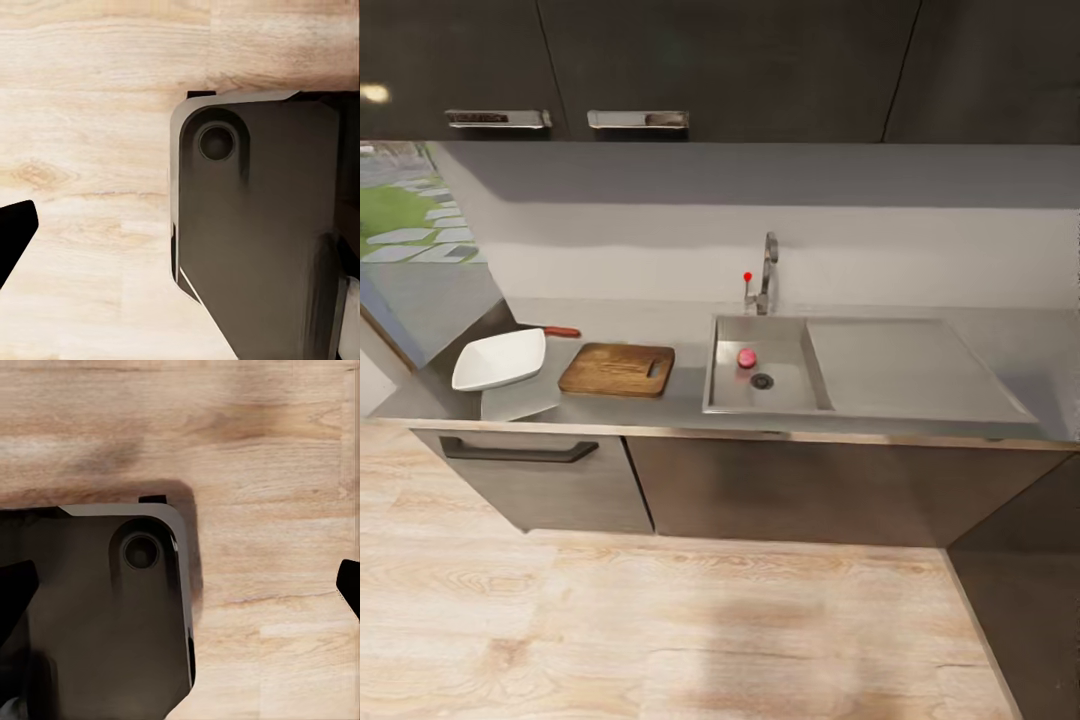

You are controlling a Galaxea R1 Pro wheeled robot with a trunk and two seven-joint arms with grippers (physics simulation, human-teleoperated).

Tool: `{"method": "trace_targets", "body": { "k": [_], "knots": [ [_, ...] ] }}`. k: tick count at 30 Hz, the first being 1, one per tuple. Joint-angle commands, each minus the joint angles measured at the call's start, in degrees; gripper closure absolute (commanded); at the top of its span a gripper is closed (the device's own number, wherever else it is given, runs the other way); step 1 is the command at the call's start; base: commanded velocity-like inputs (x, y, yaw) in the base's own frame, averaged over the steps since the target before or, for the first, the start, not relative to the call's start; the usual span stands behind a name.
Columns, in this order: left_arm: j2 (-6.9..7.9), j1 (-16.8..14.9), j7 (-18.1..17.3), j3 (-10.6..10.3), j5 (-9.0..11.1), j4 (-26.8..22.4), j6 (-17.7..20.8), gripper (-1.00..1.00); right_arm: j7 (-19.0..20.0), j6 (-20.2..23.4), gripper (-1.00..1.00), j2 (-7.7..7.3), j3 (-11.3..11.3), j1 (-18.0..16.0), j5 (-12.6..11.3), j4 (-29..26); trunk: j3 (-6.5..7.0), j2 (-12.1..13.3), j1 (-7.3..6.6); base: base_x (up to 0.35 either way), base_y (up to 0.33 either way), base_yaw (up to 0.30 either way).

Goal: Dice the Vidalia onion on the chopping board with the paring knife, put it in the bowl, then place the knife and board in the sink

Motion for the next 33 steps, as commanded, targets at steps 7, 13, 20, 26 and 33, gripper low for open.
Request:
{"method": "trace_targets", "body": {
  "k": [7,13,20,26,33],
  "knots": [
    [0.0,0.0,0.02,0.04,0.05,-0.03,-0.14,-1.0,0.65,-0.18,-1.0,0.16,-0.49,-0.05,0.33,0.08,-0.08,-0.09,0.04,0.165,-0.271,-0.016],
    [0.0,0.0,0.02,0.04,0.05,-0.03,-0.14,-1.0,0.67,-0.16,-1.0,0.42,-0.44,-0.05,0.33,0.1,0.09,-0.09,0.04,0.104,-0.152,-0.19],
    [0.0,0.0,0.02,0.04,0.05,-0.03,-0.14,-1.0,0.68,-0.21,-1.0,0.48,-0.4,-0.05,0.39,0.1,0.23,-0.09,0.04,0.012,-0.017,-0.087],
    [0.0,0.0,0.02,0.04,0.05,-0.03,-0.14,-1.0,0.68,-0.13,-1.0,0.42,-0.31,-0.05,0.48,0.02,0.24,-0.09,0.04,0.001,-0.001,-0.006],
    [0.0,0.0,0.02,0.01,0.05,-0.03,-0.14,-1.0,0.68,-0.36,-1.0,0.54,-0.22,-0.05,0.48,0.02,0.24,-0.09,0.04,0.0,-0.036,0.0]
  ]
}}
